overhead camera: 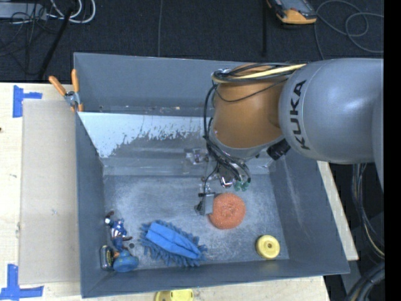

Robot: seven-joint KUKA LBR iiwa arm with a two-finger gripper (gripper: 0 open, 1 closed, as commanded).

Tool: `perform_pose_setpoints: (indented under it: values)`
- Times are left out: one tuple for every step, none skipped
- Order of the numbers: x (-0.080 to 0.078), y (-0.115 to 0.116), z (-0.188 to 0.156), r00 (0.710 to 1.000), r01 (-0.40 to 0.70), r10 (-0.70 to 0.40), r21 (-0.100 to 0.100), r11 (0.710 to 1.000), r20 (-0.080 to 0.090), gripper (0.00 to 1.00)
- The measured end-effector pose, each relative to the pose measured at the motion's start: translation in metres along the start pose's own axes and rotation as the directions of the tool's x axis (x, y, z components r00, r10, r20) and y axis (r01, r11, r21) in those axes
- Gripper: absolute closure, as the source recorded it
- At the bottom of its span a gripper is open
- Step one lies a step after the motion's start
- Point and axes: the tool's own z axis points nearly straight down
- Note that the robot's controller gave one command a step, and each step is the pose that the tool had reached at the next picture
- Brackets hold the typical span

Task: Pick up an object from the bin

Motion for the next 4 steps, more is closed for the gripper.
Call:
perform_pose_setpoints:
  values:
    - [0.021, -0.031, 0.056, 0.997, -0.081, 0.081, 0.000, 0.997, 0.000, 0.00]
    - [0.058, -0.050, 0.091, 0.996, -0.088, 0.088, 0.001, 0.996, -0.008, 0.00]
    - [0.058, -0.089, 0.075, 0.997, -0.071, 0.071, -0.001, 0.997, -0.008, 0.00]
    - [0.013, -0.095, 0.111, 0.994, -0.105, 0.105, -0.001, 0.994, -0.004, 1.00]
